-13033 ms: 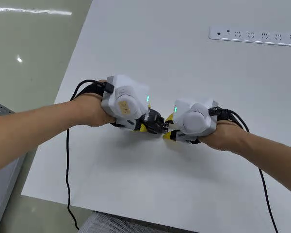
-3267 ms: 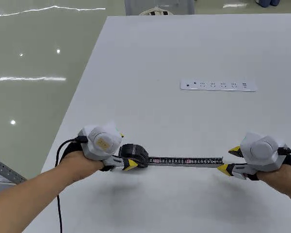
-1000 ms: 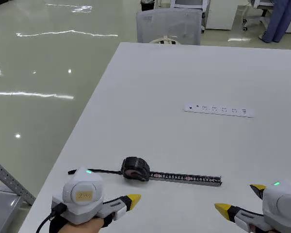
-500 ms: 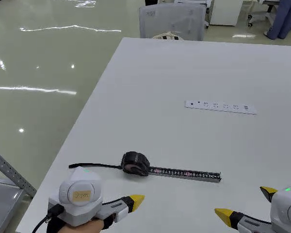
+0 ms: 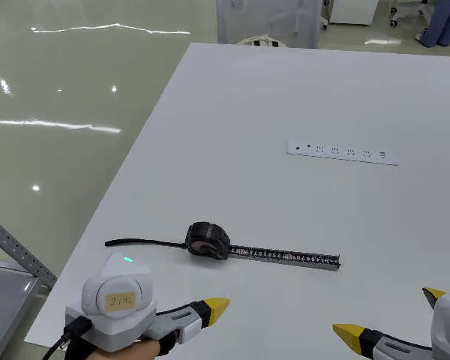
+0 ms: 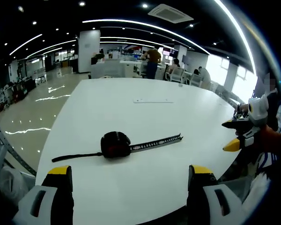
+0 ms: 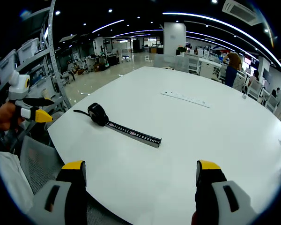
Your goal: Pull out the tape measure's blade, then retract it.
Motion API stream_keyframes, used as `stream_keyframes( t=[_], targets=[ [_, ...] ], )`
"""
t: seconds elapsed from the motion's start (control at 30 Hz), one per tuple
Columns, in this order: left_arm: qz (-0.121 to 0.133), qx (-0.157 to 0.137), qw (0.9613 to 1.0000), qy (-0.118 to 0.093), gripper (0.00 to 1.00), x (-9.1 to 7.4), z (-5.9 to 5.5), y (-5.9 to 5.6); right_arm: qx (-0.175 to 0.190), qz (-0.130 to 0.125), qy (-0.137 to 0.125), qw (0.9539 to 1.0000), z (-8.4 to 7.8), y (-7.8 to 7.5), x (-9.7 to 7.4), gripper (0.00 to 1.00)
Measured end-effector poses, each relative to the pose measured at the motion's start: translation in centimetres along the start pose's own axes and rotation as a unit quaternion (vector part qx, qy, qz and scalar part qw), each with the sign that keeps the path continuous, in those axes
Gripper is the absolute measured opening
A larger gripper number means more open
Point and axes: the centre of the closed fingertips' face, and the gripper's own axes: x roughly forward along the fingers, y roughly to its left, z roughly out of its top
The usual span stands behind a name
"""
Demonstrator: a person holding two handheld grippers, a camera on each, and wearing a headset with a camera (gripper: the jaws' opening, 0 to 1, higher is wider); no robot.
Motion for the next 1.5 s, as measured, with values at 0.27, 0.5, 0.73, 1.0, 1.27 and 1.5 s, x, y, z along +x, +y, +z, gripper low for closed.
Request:
stream_keyframes(
  t=[0.27,0.5,0.73,1.0,1.27,1.5],
  targets=[
    [0.005,-0.006,1.0000,0.006,1.00,-0.4,-0.2,-0.3,0.004,-0.001,0.004,1.0000,-0.1,0.1,-0.6,1.00],
    [0.011,-0.008,0.9999,0.009,1.00,-0.9,-0.5,-0.6,0.008,-0.001,0.007,0.9999,-0.1,0.3,-1.2,1.00],
    [0.018,-0.022,0.9996,0.008,1.00,-1.9,-0.5,-0.8,0.021,0.002,0.017,0.9996,0.0,1.5,-2.1,1.00],
    [0.031,-0.026,0.9991,0.012,1.00,-1.7,-0.3,-0.6,0.018,0.004,0.020,0.9996,-0.3,1.4,-1.8,1.00],
    [0.052,-0.026,0.9981,0.018,1.00,-1.4,-0.6,-0.4,0.020,0.013,0.029,0.9993,-1.1,1.5,-1.2,1.00],
    [0.053,-0.029,0.9979,0.021,1.00,-0.9,-0.6,-0.6,0.013,0.016,0.033,0.9992,-1.1,1.5,-0.9,1.00]
  ],
)
